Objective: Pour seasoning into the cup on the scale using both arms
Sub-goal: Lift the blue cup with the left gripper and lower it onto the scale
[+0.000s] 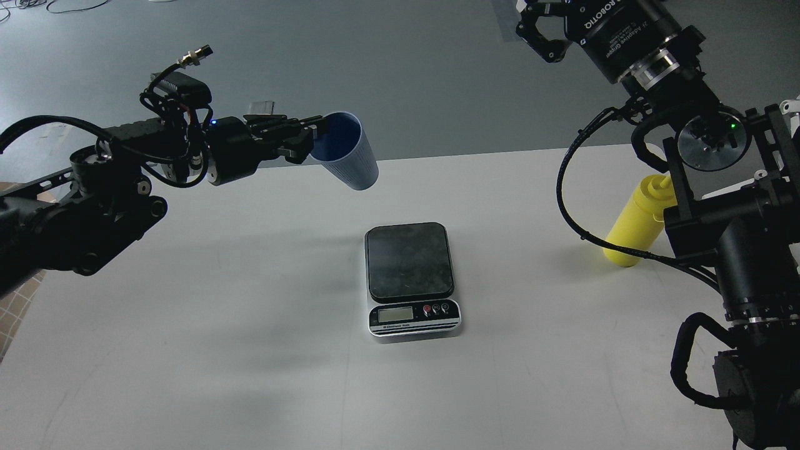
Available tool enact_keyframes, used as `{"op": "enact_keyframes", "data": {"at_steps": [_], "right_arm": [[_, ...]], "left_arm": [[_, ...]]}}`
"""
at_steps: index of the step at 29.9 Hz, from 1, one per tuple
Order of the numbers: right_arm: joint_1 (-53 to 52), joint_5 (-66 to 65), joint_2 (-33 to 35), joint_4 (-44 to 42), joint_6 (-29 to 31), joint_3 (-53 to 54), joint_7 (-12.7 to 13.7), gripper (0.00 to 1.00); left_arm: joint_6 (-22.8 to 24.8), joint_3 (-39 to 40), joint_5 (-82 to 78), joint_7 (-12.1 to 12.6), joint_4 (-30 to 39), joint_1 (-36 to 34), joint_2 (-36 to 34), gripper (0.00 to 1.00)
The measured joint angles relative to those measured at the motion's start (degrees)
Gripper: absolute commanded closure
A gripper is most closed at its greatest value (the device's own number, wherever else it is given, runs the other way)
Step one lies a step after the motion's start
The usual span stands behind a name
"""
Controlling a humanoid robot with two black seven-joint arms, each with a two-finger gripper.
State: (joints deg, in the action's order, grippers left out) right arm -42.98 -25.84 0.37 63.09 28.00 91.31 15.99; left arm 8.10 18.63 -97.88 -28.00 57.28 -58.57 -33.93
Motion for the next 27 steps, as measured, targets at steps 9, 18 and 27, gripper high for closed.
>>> {"op": "enact_keyframes", "data": {"at_steps": [9, 18, 27], "right_arm": [[0.0, 0.0, 0.0, -0.15, 0.0, 0.01, 0.0, 0.0], [0.0, 0.0, 0.04, -0.17, 0.0, 0.07, 0.0, 0.0], [0.0, 0.0, 0.06, -0.17, 0.0, 0.07, 0.0, 0.0]], "left_arm": [[0.69, -4.15, -0.48, 0.0, 0.63, -0.13, 4.3, 1.0], [0.69, -6.85, -0.5, 0.0, 0.46, 0.02, 6.49, 1.0], [0.69, -6.95, -7.24, 0.0, -0.2, 0.25, 7.67, 1.0]]}}
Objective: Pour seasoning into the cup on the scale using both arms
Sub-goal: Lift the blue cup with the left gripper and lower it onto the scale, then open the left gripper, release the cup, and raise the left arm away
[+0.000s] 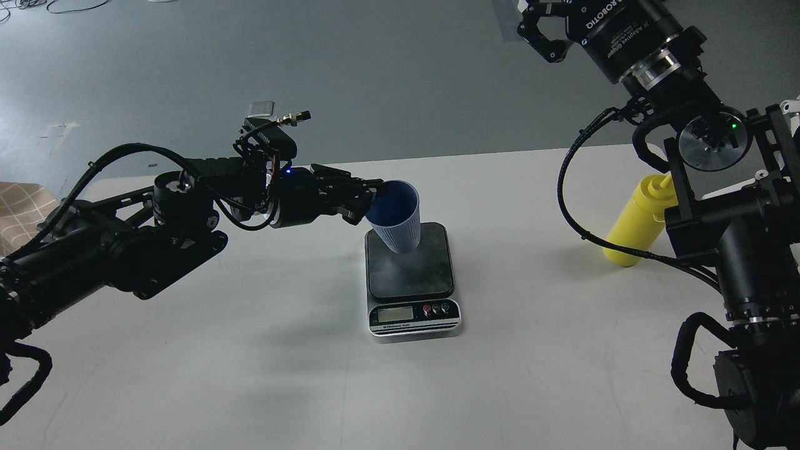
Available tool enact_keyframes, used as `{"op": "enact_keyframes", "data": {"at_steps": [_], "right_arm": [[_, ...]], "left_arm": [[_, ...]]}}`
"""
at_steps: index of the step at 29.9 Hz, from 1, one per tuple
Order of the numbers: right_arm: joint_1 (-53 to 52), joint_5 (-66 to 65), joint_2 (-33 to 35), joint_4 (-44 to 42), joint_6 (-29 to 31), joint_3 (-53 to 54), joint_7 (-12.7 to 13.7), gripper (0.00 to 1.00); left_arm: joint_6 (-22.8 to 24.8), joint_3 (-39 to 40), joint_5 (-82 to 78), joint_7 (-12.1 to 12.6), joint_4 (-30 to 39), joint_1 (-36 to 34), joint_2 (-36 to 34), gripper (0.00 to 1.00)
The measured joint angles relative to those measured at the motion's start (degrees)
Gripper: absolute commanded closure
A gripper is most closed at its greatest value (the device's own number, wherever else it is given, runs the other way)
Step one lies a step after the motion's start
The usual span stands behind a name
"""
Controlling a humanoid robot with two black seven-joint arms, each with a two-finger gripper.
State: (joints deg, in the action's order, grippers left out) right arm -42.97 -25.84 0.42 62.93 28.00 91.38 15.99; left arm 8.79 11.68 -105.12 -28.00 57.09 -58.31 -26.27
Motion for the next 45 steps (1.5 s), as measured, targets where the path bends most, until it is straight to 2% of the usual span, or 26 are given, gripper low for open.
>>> {"op": "enact_keyframes", "data": {"at_steps": [29, 34, 35, 36, 40, 42, 45], "right_arm": [[0.01, 0.0, 0.01, 0.0, 0.0, 0.04, 0.0, 0.0], [0.03, 0.0, 0.01, 0.0, 0.0, 0.28, 0.0, 0.0], [0.06, 0.0, 0.01, 0.0, 0.0, 0.29, 0.0, 0.0], [0.06, 0.0, 0.01, 0.0, 0.0, 0.31, 0.0, 0.0], [0.06, 0.0, 0.01, 0.0, 0.0, 0.34, 0.0, 0.0], [0.06, 0.0, 0.01, 0.0, 0.0, 0.37, 0.0, 0.0], [0.06, 0.0, 0.01, 0.0, 0.0, 0.38, 0.0, 0.0]], "left_arm": [[0.19, -1.49, -0.7, 0.0, -2.93, -0.21, 3.58, 1.0], [0.51, -1.49, -0.68, 0.0, -2.95, -0.22, 3.58, 0.73], [0.73, -1.49, -0.64, 0.0, -2.95, -0.23, 3.57, 0.73], [1.03, -1.49, -0.63, 0.0, -2.95, -0.22, 3.56, 0.68], [2.09, -1.39, -0.53, 0.0, -2.95, -0.3, 3.5, 0.59], [2.35, -1.3, -0.4, 0.0, -2.95, -0.31, 3.5, 0.48], [2.44, -1.17, -0.13, 0.0, -2.95, -0.38, 3.5, 0.37]]}}
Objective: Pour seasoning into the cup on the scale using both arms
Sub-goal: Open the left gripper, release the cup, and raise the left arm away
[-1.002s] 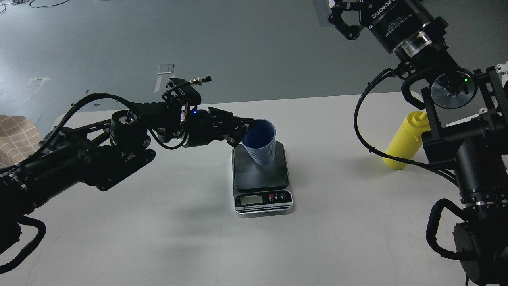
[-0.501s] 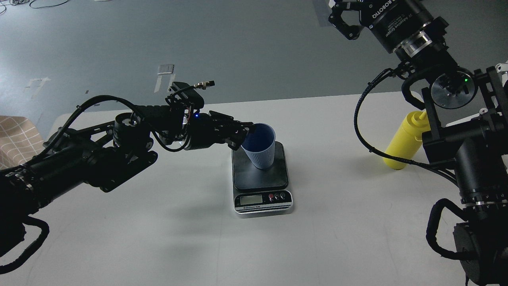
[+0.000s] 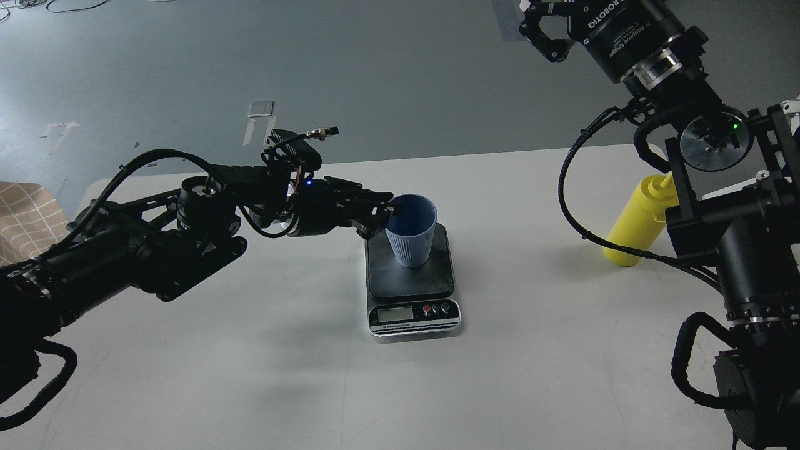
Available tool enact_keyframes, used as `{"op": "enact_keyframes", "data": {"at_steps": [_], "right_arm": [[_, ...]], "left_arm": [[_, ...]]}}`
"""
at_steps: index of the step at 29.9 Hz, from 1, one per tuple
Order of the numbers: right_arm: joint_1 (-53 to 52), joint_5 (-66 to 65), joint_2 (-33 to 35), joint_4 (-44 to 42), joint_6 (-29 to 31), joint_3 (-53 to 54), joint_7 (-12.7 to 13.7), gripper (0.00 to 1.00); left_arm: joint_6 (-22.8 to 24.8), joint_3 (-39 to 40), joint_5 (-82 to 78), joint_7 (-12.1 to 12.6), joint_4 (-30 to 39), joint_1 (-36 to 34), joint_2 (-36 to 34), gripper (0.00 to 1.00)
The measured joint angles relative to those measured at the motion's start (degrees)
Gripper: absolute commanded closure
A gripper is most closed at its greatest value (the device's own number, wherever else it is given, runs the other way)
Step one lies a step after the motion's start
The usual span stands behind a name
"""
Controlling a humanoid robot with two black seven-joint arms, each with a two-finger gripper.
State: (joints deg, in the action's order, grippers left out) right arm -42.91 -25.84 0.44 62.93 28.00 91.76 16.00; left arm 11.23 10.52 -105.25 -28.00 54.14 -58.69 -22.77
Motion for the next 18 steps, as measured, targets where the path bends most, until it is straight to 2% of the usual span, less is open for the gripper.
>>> {"op": "enact_keyframes", "data": {"at_steps": [7, 12, 15, 16, 18], "right_arm": [[0.0, 0.0, 0.0, 0.0, 0.0, 0.0, 0.0, 0.0], [0.01, 0.0, 0.0, 0.0, 0.0, 0.0, 0.0, 0.0], [0.01, 0.0, 0.0, 0.0, 0.0, 0.0, 0.0, 0.0], [0.01, 0.0, 0.0, 0.0, 0.0, 0.0, 0.0, 0.0], [0.01, 0.0, 0.0, 0.0, 0.0, 0.0, 0.0, 0.0]], "left_arm": [[0.12, 0.37, 0.8, 0.0, 0.06, -0.06, 0.0, 0.25], [0.19, 0.66, 3.98, 0.0, 0.2, -1.56, 0.32, 0.23], [0.19, 0.8, 9.79, 0.0, 0.18, -2.59, 0.14, 0.14], [0.19, 0.94, 13.44, 0.0, 0.12, -2.86, 0.02, 0.07], [0.2, 1.62, 21.55, 0.0, 0.01, -3.13, -0.26, 0.03]]}}
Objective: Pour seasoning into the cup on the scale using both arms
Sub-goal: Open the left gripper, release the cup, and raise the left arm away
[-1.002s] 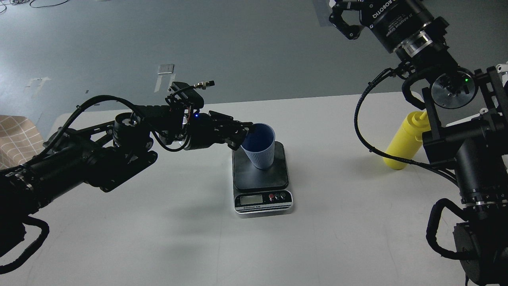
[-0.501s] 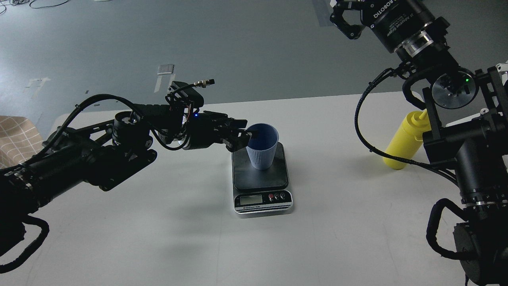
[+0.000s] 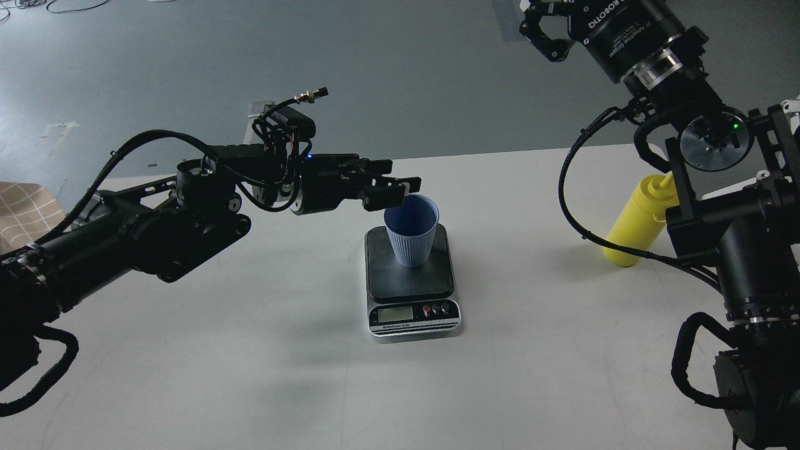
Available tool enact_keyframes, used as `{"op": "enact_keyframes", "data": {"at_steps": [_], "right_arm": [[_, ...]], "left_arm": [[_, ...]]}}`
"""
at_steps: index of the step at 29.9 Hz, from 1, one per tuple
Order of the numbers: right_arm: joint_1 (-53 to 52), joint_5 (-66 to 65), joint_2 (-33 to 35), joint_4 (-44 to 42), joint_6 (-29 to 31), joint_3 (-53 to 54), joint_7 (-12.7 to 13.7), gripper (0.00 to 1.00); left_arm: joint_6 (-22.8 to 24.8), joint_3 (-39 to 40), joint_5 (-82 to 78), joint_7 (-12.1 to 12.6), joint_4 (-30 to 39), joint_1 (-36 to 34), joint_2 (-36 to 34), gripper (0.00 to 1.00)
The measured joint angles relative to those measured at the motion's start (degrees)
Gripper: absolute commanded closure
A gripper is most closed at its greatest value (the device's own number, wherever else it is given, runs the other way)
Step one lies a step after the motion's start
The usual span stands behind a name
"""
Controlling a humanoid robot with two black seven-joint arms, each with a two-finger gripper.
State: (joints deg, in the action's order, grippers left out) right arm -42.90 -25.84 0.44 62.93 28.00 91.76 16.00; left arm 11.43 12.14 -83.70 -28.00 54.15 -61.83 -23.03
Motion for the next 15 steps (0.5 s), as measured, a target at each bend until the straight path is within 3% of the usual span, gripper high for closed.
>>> {"op": "enact_keyframes", "data": {"at_steps": [9, 15], "right_arm": [[0.03, 0.0, 0.0, 0.0, 0.0, 0.0, 0.0, 0.0], [0.23, 0.0, 0.01, 0.0, 0.0, 0.03, 0.0, 0.0]], "left_arm": [[0.07, 3.22, 39.62, 0.0, -3.8, 0.15, -0.8, 0.02], [-0.02, 12.69, 63.78, 0.01, -6.44, 3.86, -0.2, 0.02]]}}
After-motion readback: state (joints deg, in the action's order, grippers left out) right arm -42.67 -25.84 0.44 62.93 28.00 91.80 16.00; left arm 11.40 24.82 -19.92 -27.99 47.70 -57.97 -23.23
